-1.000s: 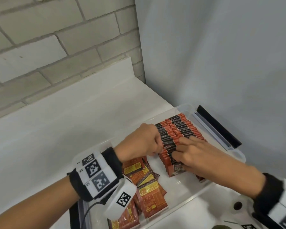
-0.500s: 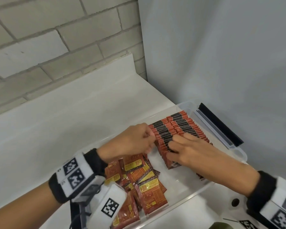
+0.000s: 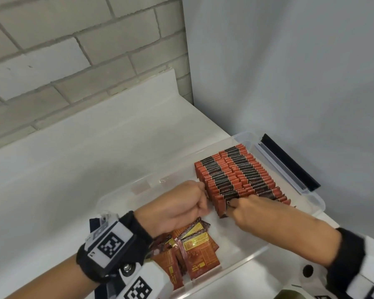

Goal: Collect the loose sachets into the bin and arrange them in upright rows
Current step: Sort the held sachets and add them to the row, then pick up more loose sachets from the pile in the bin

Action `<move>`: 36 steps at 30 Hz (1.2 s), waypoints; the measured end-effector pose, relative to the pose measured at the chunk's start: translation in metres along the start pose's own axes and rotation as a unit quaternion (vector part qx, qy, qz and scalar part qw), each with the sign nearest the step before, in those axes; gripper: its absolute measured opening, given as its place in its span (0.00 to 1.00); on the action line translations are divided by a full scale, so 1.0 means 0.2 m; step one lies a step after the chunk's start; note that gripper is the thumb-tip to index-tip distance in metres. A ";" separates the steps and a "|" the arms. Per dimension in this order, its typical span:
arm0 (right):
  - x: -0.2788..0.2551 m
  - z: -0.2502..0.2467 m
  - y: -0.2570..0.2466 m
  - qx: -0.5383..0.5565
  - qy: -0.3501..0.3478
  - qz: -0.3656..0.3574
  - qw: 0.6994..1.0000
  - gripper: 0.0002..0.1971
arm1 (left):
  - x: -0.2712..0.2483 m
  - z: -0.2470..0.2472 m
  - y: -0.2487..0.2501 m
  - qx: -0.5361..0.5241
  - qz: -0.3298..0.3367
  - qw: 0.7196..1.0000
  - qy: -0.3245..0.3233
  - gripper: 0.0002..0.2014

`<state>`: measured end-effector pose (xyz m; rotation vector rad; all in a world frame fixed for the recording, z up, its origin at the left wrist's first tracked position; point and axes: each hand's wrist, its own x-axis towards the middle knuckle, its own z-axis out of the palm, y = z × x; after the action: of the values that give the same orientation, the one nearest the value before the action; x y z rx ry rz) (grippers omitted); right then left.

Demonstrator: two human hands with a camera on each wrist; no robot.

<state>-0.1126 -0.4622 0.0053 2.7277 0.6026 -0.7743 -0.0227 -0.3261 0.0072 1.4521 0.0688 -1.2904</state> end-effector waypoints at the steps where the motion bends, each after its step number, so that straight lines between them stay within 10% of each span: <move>1: 0.00 0.00 0.00 0.001 0.006 -0.002 1.000 0.19 | 0.01 0.00 -0.01 0.002 0.001 1.000 0.011 0.27; 15: -0.02 -0.02 0.05 0.145 0.053 -0.006 0.988 0.13 | -0.03 0.05 0.02 -0.004 -0.007 0.997 0.083 0.22; 24: -0.08 -0.03 0.07 0.196 0.093 0.013 0.976 0.11 | -0.07 0.10 0.01 0.021 -0.039 0.999 -0.031 0.29; 29: -0.11 -0.06 0.02 0.331 0.126 -0.012 0.935 0.07 | -0.18 -0.02 0.10 0.136 -0.002 0.991 -0.011 0.16; 31: -0.10 -0.08 -0.03 0.379 0.092 -0.008 0.921 0.13 | -0.23 -0.10 0.14 0.284 0.034 0.958 -0.006 0.15; 36: 0.00 -0.12 -0.14 0.384 0.030 -0.031 0.922 0.37 | -0.35 -0.24 0.12 0.649 0.040 0.760 -0.012 0.12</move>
<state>-0.1148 -0.4297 0.0213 3.4596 0.4601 -1.1379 -0.0051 -0.2588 0.0616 2.5248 -1.1125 -1.2791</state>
